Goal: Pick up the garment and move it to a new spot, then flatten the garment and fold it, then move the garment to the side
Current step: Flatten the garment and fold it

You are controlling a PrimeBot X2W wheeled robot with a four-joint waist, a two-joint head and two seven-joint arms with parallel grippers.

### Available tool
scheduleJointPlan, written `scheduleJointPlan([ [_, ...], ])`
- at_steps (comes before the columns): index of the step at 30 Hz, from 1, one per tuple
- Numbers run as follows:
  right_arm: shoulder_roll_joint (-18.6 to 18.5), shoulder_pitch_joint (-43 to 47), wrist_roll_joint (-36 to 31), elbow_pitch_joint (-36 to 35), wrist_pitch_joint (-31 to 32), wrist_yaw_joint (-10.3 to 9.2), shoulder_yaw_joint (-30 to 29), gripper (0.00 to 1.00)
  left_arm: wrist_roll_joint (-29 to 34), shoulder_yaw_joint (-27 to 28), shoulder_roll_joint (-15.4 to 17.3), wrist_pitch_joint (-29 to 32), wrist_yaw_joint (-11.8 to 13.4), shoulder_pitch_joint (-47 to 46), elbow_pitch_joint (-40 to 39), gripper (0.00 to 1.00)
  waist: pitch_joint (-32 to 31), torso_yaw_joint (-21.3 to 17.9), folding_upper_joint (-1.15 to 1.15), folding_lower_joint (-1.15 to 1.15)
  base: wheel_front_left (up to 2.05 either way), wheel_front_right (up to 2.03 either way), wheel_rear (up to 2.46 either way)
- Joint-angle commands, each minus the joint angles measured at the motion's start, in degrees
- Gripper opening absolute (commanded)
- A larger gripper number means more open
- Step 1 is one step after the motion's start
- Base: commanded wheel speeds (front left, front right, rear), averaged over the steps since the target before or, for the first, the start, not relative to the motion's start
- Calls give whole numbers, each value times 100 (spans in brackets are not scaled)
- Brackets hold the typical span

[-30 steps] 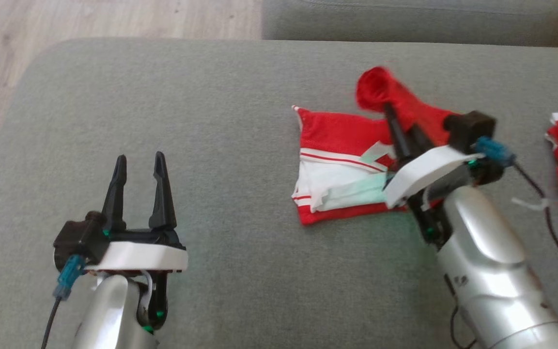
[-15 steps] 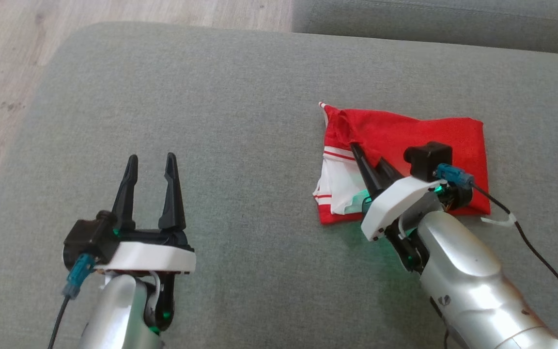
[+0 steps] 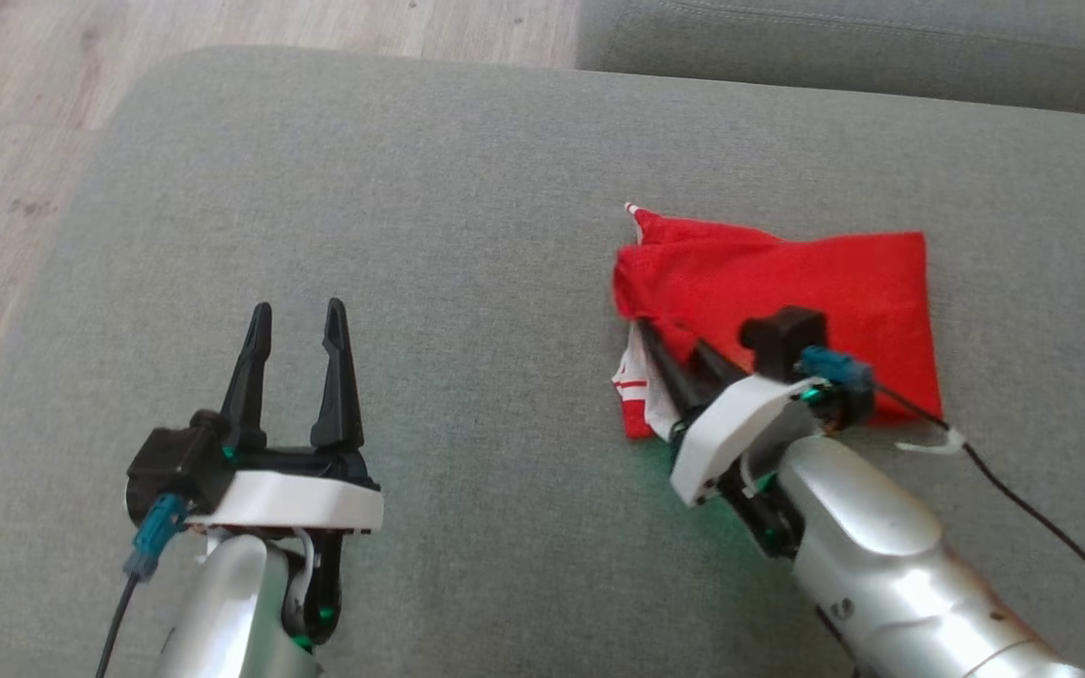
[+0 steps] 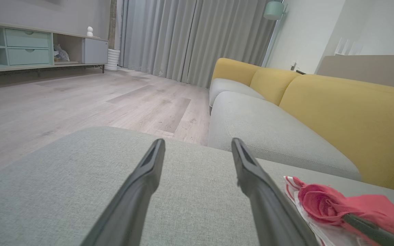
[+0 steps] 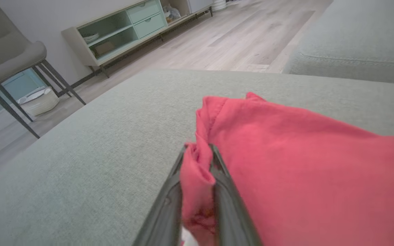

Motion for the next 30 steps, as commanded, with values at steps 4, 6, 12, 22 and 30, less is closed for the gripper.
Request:
scheduleJointPlan([
  [4, 106, -121, 283, -415, -157, -5, 355, 100, -4, 184, 51, -29, 35, -133, -134, 100, -50, -159, 0, 0, 0, 0, 0],
  [6, 106, -174, 358, -482, -252, -5, 355, 100, 6, 229, 51, -29, 29, -127, -150, 100, -90, -270, 0, 0, 0, 0, 0],
  [12, 106, -384, -36, -510, -431, -5, -510, 100, -34, 350, 51, -29, 13, -65, -307, 100, -254, -678, 0, 0, 0, 0, 0],
  [22, -86, 677, -2417, -2208, -439, -5, -3189, 100, -91, 423, 51, -29, 92, 114, -599, 100, -379, -1194, 0, 0, 0, 0, 0],
  [30, 62, 1861, -2992, -3139, -439, -5, -3786, 100, -157, 448, 51, -29, 116, 245, -620, 100, -390, -1308, 0, 0, 0, 0, 0],
])
